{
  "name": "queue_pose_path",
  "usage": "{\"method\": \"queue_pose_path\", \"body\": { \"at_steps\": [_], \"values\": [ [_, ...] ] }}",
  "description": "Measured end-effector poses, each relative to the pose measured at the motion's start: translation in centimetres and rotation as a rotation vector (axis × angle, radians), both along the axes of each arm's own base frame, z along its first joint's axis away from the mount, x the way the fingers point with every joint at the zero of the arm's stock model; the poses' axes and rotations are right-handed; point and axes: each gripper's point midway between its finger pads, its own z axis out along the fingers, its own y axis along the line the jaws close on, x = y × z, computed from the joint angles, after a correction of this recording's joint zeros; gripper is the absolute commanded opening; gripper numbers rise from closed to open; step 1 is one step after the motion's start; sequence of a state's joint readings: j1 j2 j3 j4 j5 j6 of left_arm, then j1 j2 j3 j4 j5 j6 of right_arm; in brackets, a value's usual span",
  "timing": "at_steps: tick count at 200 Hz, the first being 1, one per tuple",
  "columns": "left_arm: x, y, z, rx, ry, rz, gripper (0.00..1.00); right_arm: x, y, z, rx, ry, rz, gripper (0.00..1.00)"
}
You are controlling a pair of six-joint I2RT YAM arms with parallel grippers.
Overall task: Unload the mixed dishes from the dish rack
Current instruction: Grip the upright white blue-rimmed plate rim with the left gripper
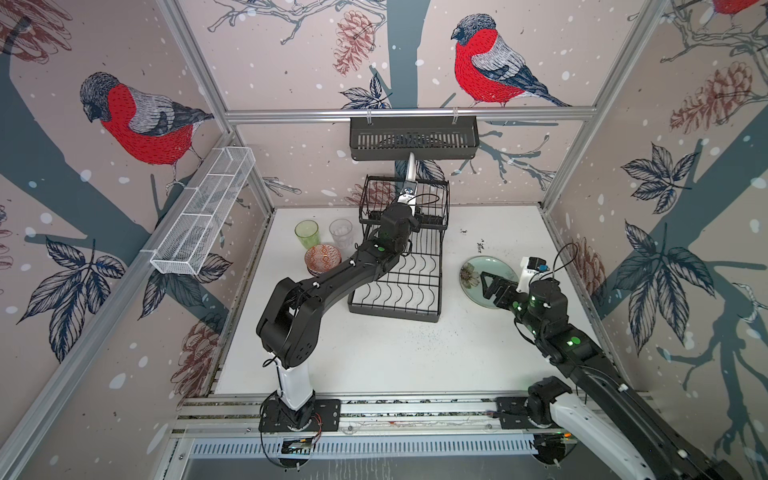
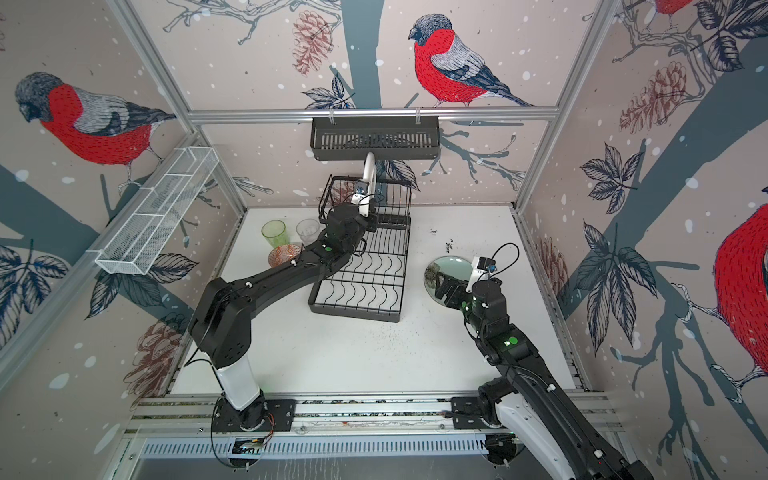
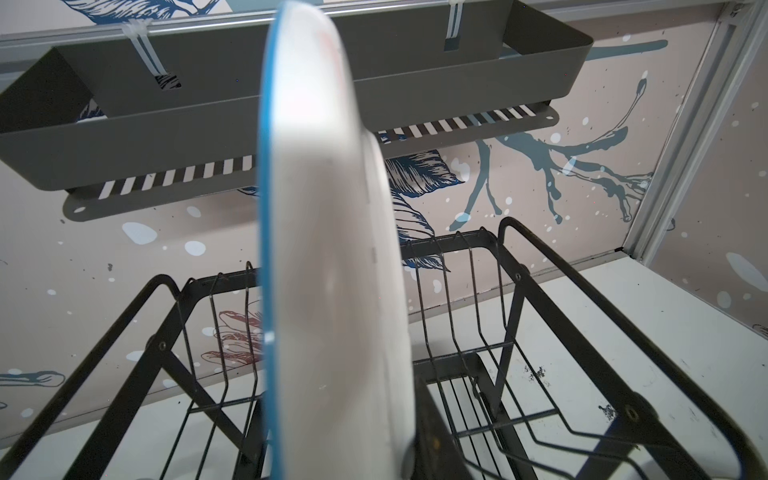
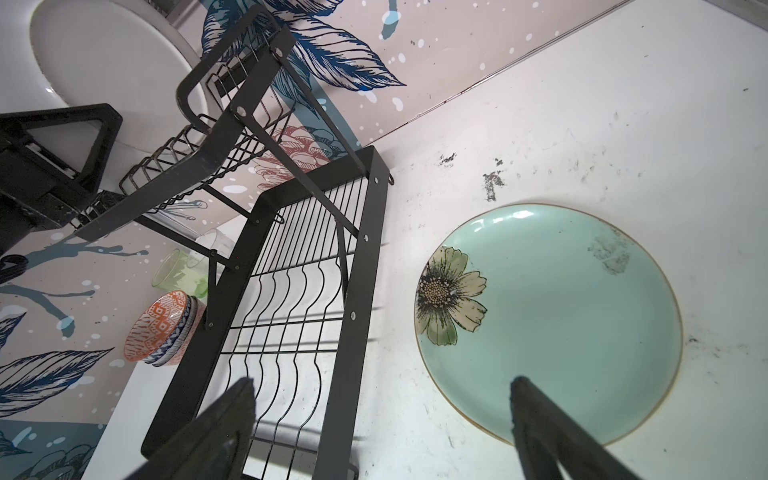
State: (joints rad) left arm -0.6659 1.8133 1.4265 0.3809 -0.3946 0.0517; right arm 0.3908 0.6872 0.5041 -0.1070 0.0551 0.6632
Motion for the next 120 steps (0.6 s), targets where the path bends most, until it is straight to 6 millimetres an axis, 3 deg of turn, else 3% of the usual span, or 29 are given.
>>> {"method": "queue_pose_path", "body": {
  "at_steps": [80,120],
  "values": [
    [0.0,-0.26,0.07,-0.022,0.004,-0.022,0.2,0.2,-0.25,-0.17,0.01,0.01,-0.015,0.96],
    [-0.17,-0.77,0.14,-0.04,0.007,-0.052,0.11,0.34,-0.31,-0.51,0.007,0.021,-0.019,0.96]
  ]
}}
